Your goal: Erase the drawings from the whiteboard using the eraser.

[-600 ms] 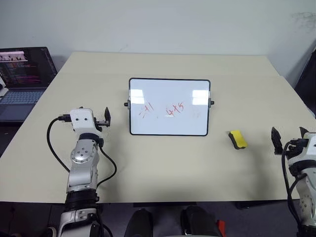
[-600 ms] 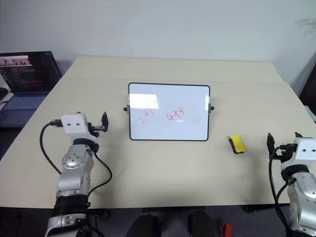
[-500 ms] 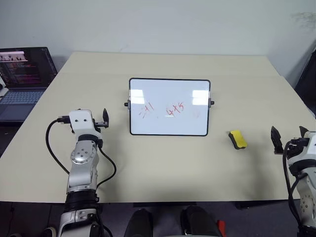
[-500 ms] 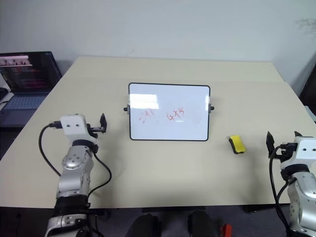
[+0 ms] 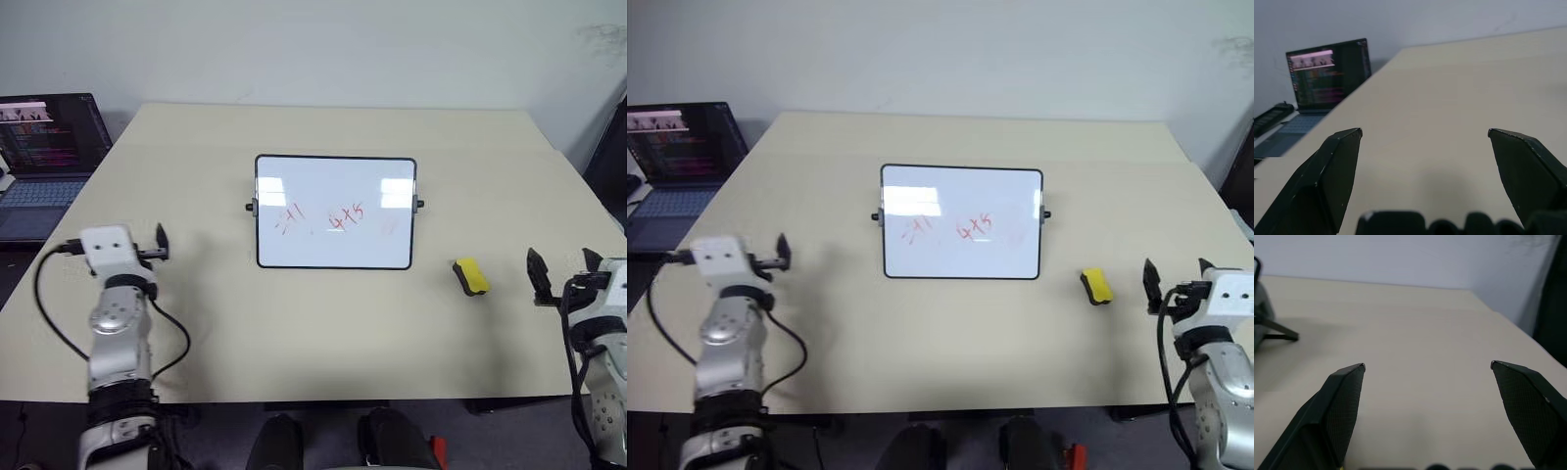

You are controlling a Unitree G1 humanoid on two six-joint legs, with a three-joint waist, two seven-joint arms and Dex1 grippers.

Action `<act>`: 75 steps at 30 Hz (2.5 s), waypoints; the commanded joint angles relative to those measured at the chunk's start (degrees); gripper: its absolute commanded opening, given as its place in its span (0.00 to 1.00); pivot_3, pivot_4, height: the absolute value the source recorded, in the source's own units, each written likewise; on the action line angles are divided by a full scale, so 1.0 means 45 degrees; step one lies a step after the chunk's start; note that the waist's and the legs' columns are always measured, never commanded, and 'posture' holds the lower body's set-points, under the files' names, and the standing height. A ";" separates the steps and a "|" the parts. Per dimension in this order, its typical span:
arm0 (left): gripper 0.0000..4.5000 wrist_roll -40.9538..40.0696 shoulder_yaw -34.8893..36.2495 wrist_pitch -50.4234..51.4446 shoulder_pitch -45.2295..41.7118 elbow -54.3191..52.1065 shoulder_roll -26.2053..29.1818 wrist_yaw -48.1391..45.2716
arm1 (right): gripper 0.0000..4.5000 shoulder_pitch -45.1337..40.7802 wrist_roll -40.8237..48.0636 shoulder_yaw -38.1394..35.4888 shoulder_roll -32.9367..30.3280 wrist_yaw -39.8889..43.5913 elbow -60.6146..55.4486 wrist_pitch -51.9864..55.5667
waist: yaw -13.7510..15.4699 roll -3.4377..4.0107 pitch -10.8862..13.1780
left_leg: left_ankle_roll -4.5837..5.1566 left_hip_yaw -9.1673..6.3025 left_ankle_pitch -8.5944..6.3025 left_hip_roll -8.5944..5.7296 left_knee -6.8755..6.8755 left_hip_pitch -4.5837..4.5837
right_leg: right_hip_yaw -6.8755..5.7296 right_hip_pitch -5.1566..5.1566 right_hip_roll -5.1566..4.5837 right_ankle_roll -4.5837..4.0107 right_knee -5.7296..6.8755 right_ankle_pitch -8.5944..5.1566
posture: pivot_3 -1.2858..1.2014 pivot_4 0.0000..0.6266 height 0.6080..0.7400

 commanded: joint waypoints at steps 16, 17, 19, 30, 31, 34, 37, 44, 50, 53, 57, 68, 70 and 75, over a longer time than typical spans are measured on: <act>1.00 -0.4799 -0.4066 0.4310 -0.4118 -0.3109 0.2470 -1.1709 | 0.99 -0.1616 0.3787 0.0024 -0.1389 -0.1016 -0.4466 0.7133 | -0.0017 0.0001 0.0009 | 0.0000 -0.0004 0.0000 -0.0001 0.0008 -0.0033 | 0.0006 -0.0011 0.0075 -0.0006 -0.0015 -0.0007 | 0.52 0.24 1.00; 1.00 -0.4910 -0.4438 0.4512 -0.4197 -0.3252 0.2636 -1.2480 | 0.99 -0.1882 0.4125 0.0023 -0.1397 -0.1274 -0.4519 0.7766 | -0.0108 0.0011 0.0015 | 0.0000 -0.0004 0.0000 0.0005 0.0006 -0.0027 | 0.0008 -0.0011 0.0082 -0.0009 -0.0011 -0.0008 | 0.52 0.24 1.00; 1.00 -0.5044 -0.5332 0.4783 -0.4498 -0.3353 0.2770 -1.4157 | 0.99 -0.2508 0.4953 0.0160 -0.1469 -0.1590 -0.4333 0.9205 | -0.0171 0.0012 0.0016 | 0.0001 0.0003 0.0000 0.0000 0.0007 -0.0011 | 0.0019 -0.0011 0.0126 -0.0011 -0.0001 -0.0009 | 0.52 0.24 1.00; 1.00 -0.3998 -0.7558 0.3789 -0.5666 -0.2951 0.1310 -1.6615 | 0.99 -0.4390 0.3365 0.1318 -0.1433 -0.2461 -0.1891 0.9729 | -0.0023 0.0018 0.0020 | 0.0005 -0.0016 0.0001 -0.0006 0.0015 -0.0067 | 0.0006 -0.0036 0.0159 -0.0022 -0.0024 -0.0010 | 0.52 0.24 1.00; 1.00 -0.3961 -0.7542 0.3791 -0.5692 -0.2938 0.1220 -1.6621 | 0.99 -0.4355 0.3210 0.1343 -0.1363 -0.2454 -0.1752 0.9619 | -0.0021 0.0018 0.0020 | 0.0006 -0.0017 0.0000 -0.0006 0.0016 -0.0072 | 0.0006 -0.0037 0.0156 -0.0023 -0.0027 -0.0009 | 0.52 0.24 1.00; 1.00 -0.3829 -0.7551 0.3796 -0.5684 -0.2972 0.1112 -1.6701 | 0.99 -0.4292 0.2733 0.1586 -0.1314 -0.2293 -0.1390 0.9282 | -0.0041 0.0020 0.0021 | 0.0007 -0.0019 0.0000 -0.0007 0.0014 -0.0073 | 0.0006 -0.0038 0.0155 -0.0024 -0.0032 -0.0009 | 0.52 0.24 1.00; 1.00 -0.3754 -0.7544 0.3781 -0.5652 -0.2987 0.1103 -1.6755 | 0.99 -0.4209 0.2415 0.1821 -0.1260 -0.2068 -0.1144 0.9080 | -0.0078 0.0020 0.0021 | 0.0007 -0.0017 0.0000 -0.0005 0.0013 -0.0067 | 0.0006 -0.0039 0.0160 -0.0021 -0.0028 -0.0011 | 0.52 0.24 1.00; 1.00 -0.3591 -0.7457 0.3737 -0.5679 -0.2893 0.1104 -1.6765 | 0.99 -0.4071 0.1527 0.2567 -0.1312 -0.1279 -0.0003 0.8314 | -0.0056 0.0021 0.0022 | 0.0007 -0.0017 0.0000 -0.0005 0.0015 -0.0063 | 0.0007 -0.0040 0.0167 -0.0016 -0.0021 -0.0016 | 0.52 0.24 1.00; 1.00 -0.3487 -0.7437 0.3681 -0.5652 -0.2834 0.1067 -1.6727 | 0.99 -0.3990 0.0962 0.2660 -0.1361 -0.0811 0.0646 0.7835 | -0.0053 0.0021 0.0022 | 0.0007 -0.0019 0.0000 -0.0003 0.0015 -0.0065 | 0.0006 -0.0040 0.0163 -0.0018 -0.0022 -0.0014 | 0.52 0.24 1.00; 1.00 -0.3445 -0.7432 0.3650 -0.5615 -0.2818 0.1054 -1.6700 | 0.99 -0.3965 0.0644 0.2761 -0.1360 -0.0595 0.0926 0.7573 | -0.0054 0.0021 0.0022 | 0.0007 -0.0019 0.0000 -0.0005 0.0015 -0.0063 | 0.0006 -0.0040 0.0164 -0.0018 -0.0021 -0.0014 | 0.52 0.24 1.00; 1.00 -0.3431 -0.7430 0.3634 -0.5553 -0.2845 0.1053 -1.6666 | 0.99 -0.4025 0.0367 0.2821 -0.1271 -0.0383 0.1295 0.7297 | -0.0054 0.0022 0.0022 | 0.0007 -0.0018 0.0000 -0.0005 0.0015 -0.0064 | 0.0006 -0.0040 0.0165 -0.0019 -0.0021 -0.0013 | 0.52 0.24 1.00; 1.00 -0.3418 -0.7365 0.3616 -0.5436 -0.2892 0.1128 -1.6595 | 0.99 -0.4349 -0.0138 0.2863 -0.1045 0.0010 0.2224 0.6804 | -0.0059 0.0022 0.0022 | 0.0007 -0.0016 0.0000 -0.0004 0.0015 -0.0061 | 0.0008 -0.0040 0.0164 -0.0021 -0.0019 -0.0012 | 0.52 0.24 1.00; 1.00 -0.3429 -0.7346 0.3623 -0.5406 -0.2924 0.1144 -1.6575 | 0.99 -0.4413 -0.0192 0.2883 -0.0989 0.0057 0.2362 0.6741 | -0.0060 0.0022 0.0022 | 0.0007 -0.0015 0.0000 -0.0004 0.0016 -0.0060 | 0.0009 -0.0040 0.0164 -0.0022 -0.0018 -0.0012 | 0.52 0.24 1.00; 1.00 -0.3429 -0.7338 0.3634 -0.5330 -0.2993 0.1214 -1.6522 | 0.70 -0.4652 -0.0367 0.2920 -0.0790 0.0077 0.2819 0.6486 | -0.0053 0.0022 0.0022 | 0.0007 -0.0016 0.0000 -0.0003 0.0015 -0.0062 | 0.0008 -0.0040 0.0164 -0.0027 -0.0019 -0.0009 | 0.52 0.24 1.00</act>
